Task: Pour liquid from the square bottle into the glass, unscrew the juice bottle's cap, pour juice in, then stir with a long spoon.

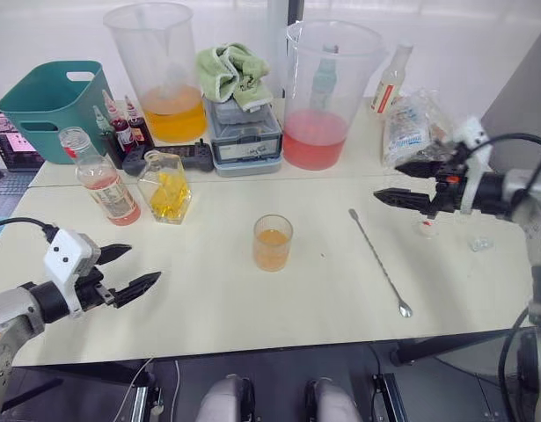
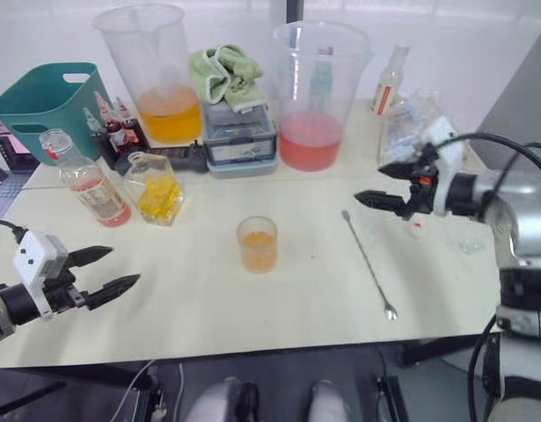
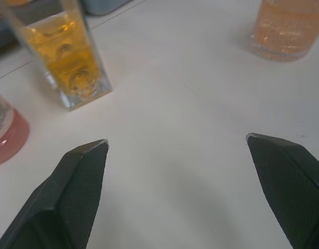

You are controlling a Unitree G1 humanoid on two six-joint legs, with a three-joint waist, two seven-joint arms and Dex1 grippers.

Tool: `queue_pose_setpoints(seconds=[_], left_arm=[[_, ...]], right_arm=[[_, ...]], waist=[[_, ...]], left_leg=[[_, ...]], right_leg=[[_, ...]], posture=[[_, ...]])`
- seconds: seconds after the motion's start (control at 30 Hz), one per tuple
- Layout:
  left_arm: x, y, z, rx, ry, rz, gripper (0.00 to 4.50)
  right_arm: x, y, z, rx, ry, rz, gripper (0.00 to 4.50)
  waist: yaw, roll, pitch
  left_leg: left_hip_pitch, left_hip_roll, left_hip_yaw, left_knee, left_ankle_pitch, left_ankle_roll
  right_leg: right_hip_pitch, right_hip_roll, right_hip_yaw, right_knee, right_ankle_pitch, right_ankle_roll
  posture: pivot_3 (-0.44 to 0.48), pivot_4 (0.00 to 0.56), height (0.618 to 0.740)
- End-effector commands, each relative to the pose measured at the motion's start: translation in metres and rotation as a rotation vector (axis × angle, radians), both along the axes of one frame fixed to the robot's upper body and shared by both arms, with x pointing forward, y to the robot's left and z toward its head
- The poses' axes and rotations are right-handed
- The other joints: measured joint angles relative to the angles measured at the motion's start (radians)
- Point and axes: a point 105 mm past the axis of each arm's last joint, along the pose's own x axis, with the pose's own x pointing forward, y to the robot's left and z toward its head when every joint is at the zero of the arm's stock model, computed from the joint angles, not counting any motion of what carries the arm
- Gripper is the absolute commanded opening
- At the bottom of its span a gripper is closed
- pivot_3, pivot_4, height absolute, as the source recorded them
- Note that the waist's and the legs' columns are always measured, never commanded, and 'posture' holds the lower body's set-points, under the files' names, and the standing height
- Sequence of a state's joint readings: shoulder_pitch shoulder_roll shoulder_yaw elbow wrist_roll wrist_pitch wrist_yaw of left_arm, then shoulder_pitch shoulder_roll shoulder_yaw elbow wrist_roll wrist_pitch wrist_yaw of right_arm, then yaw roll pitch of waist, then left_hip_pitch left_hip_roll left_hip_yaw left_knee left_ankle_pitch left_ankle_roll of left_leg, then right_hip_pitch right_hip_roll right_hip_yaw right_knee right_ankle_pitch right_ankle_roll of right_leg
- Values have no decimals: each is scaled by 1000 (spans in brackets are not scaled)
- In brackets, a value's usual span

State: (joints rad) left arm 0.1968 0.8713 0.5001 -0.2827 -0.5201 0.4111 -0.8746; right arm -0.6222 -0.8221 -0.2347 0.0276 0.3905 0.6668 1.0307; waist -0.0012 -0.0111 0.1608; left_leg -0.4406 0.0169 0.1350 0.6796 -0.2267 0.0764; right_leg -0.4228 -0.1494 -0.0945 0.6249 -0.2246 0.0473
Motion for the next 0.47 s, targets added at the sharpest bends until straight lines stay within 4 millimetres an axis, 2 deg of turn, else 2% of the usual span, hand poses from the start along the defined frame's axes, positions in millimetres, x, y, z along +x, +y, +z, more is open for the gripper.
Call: queue_pose_setpoints(seconds=[0.03,0.07,0.17,0.37,0.47], left_arm=[[-3,17,2,47,-50,42,4500],[-3,22,1,29,-55,64,4500],[-9,26,-9,17,-37,84,4500],[-14,39,-18,-7,-58,174,4500],[-17,42,-24,4,-38,180,4500]], right_arm=[[-16,-11,25,173,-160,-14,4481],[-19,-15,27,207,-201,-14,4481],[-22,-28,4,226,-168,-65,4481],[-35,-42,-41,132,-179,-116,4481],[-37,-47,-51,112,-175,-124,4481]], waist=[[2,0,0],[2,0,0],[4,0,0],[5,-1,-1],[4,-1,-1]], left_leg=[[0,0,0,0,0,0],[0,0,1,0,0,0],[0,0,1,0,0,0],[1,0,1,0,2,6],[2,0,1,0,2,6]], right_leg=[[0,0,0,0,0,0],[0,-1,0,0,0,0],[0,-1,0,1,0,-1],[1,-1,0,1,0,-1],[1,-1,1,1,0,0]], posture=[[0,150,739],[0,150,739],[0,150,739],[0,150,739],[0,150,739]])
